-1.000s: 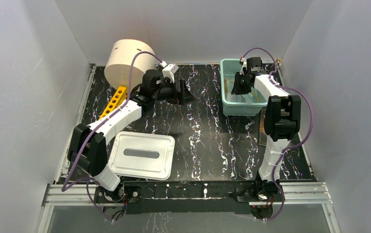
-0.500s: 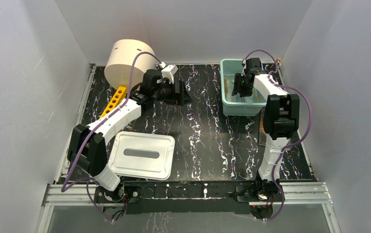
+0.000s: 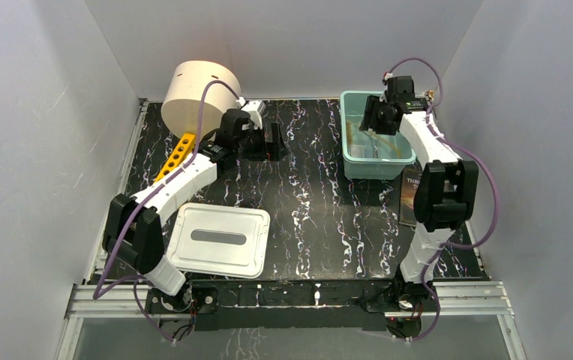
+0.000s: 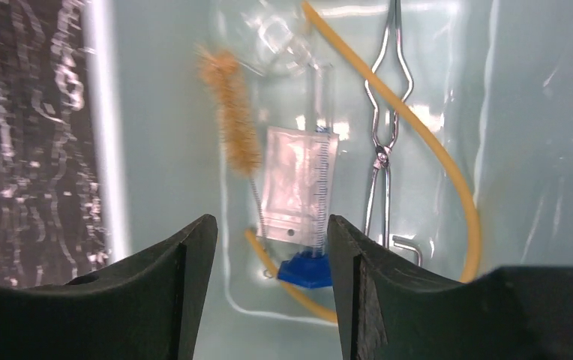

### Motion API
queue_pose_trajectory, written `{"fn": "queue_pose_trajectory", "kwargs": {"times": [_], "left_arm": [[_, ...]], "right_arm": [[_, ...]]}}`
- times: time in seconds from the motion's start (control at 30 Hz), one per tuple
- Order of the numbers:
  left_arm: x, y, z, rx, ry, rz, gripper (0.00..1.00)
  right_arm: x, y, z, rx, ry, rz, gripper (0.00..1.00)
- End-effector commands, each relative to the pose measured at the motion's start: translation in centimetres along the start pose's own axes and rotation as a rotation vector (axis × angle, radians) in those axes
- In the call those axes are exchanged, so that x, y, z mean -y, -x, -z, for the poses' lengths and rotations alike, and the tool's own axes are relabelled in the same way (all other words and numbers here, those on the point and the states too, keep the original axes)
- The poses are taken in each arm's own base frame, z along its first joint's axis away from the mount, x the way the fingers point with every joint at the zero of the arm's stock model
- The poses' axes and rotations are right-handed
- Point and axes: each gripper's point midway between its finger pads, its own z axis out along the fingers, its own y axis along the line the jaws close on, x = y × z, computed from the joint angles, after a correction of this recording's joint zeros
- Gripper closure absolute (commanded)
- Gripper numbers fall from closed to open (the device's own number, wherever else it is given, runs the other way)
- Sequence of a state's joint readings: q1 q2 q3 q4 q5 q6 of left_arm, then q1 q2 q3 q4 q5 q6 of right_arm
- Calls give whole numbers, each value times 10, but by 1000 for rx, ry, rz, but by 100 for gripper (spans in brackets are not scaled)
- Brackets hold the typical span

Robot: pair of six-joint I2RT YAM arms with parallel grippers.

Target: Organize the chemistry lab equipment

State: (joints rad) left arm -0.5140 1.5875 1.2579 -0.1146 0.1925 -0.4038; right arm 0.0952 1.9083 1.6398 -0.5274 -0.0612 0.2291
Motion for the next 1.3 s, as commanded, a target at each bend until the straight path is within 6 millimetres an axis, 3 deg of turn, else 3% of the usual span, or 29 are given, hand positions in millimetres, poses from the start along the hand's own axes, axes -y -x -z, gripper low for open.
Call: {"fn": "queue_pose_trajectory", "kwargs": {"times": [0.0, 0.23, 0.3, 0.47, 0.57, 0.67, 0.7, 0.87, 0.9, 0.93, 1.0, 1.13, 1.27], "left_arm": [[-28, 24, 26, 107, 187, -12, 2], [-66, 13, 35, 94, 370, 24, 2], [-82, 3, 38, 47, 435, 58, 2], [-111, -15, 37, -33, 527, 78, 2], [-133, -7, 45, -19, 633, 73, 4], [-167, 14, 61, 52, 789, 130, 18], [-170, 18, 65, 70, 796, 142, 20], [-158, 40, 102, 170, 791, 160, 22], [-152, 48, 113, 194, 785, 166, 21], [-145, 56, 124, 220, 775, 182, 21], [-131, 65, 139, 237, 741, 216, 18], [-120, 69, 153, 224, 713, 261, 16], [-112, 73, 159, 212, 683, 266, 15]], "right_arm": [[-29, 44, 57, 194, -4, 22, 35], [-67, 60, 111, 341, 25, 80, 34], [-84, 56, 121, 360, 70, 106, 34], [-133, 22, 125, 342, 205, 170, 34], [-158, -4, 117, 286, 261, 184, 34], [-191, -45, 99, 214, 320, 235, 36], [-202, -56, 93, 199, 344, 261, 36], [-281, -102, 61, 183, 747, 309, 36], [-299, -107, 51, 167, 837, 305, 36], [-319, -115, 27, 129, 905, 305, 37], [-352, -113, 9, 159, 982, 341, 38], [-382, -106, -4, 276, 1085, 280, 38], [-405, -118, -21, 283, 1131, 286, 38]]}}
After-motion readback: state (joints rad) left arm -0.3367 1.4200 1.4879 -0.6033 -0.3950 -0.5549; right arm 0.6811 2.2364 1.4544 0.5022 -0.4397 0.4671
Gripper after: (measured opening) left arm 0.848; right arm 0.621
